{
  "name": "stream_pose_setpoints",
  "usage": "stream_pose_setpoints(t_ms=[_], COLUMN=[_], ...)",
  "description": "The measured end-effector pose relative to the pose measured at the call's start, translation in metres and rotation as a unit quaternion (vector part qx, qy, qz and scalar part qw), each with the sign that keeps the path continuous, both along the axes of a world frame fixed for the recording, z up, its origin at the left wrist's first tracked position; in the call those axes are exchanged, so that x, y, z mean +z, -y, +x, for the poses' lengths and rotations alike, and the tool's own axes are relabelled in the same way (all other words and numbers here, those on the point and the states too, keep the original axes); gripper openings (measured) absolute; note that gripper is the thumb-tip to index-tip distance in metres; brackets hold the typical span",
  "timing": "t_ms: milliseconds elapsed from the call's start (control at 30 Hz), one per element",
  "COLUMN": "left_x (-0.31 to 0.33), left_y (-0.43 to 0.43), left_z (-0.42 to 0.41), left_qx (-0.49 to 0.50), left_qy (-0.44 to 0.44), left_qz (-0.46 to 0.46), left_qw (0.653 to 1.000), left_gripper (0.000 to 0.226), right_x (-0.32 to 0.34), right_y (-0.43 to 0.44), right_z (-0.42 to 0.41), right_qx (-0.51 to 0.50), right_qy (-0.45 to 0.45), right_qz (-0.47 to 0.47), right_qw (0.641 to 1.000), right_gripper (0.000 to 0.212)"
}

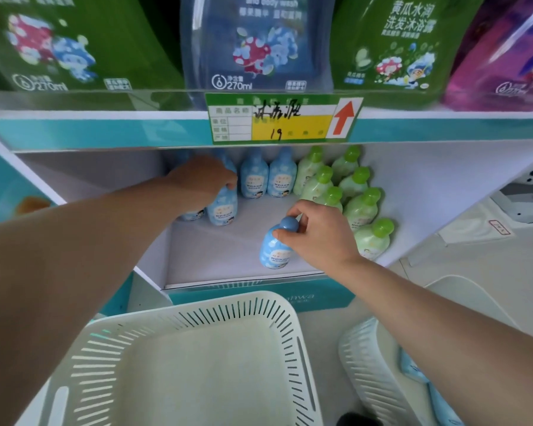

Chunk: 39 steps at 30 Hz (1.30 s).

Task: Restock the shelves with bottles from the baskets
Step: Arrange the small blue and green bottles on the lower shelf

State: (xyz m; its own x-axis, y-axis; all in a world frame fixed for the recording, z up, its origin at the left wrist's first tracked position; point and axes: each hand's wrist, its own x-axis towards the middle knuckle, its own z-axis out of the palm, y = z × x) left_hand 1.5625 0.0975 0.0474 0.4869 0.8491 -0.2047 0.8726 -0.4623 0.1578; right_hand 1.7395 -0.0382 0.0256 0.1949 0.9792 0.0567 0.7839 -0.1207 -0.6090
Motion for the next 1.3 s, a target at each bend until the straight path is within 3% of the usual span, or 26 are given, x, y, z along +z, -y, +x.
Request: stream_pose_setpoints(t_ms=[233,500,667,833,933,1033,1200,1300], left_x=[-0.008,-0.018,-0.023,-0.022,-0.018,-0.015,-0.015,-0.017], left_y=[-0.011,-0.016,-0.018,-0.011,-0.002,0.001,0.003,0.001], left_z=[-0.008,-0.010,-0.009,-0.008,-0.005,-0.003,-0.002,-0.003], left_qx=[-0.082,-0.070,-0.059,0.017,0.108,0.150,0.165,0.127], left_qy=[-0.014,0.013,0.019,0.081,0.187,0.240,0.232,0.177], left_qz=[0.053,0.092,0.096,0.052,0.008,-0.019,-0.018,0.033], left_qw=[0.995,0.993,0.993,0.995,0.976,0.959,0.958,0.975], left_gripper=[0.010,0.034,0.031,0.023,0.020,0.027,0.029,0.033], right_x=[-0.004,-0.004,-0.002,-0.001,-0.001,-0.001,-0.002,0.000], right_y=[-0.005,-0.017,-0.028,-0.039,-0.043,-0.046,-0.046,-0.051], right_z=[-0.002,-0.003,-0.005,-0.007,-0.009,-0.009,-0.008,-0.007], right_qx=[0.004,0.004,-0.002,-0.005,0.002,0.003,0.006,-0.003], right_qy=[0.003,0.016,0.020,0.026,0.018,0.018,0.019,0.022], right_qz=[0.005,0.007,0.008,0.013,0.015,0.012,0.005,-0.009], right_qw=[1.000,1.000,1.000,1.000,1.000,1.000,1.000,1.000], right_gripper=[0.023,0.026,0.027,0.027,0.028,0.027,0.028,0.026])
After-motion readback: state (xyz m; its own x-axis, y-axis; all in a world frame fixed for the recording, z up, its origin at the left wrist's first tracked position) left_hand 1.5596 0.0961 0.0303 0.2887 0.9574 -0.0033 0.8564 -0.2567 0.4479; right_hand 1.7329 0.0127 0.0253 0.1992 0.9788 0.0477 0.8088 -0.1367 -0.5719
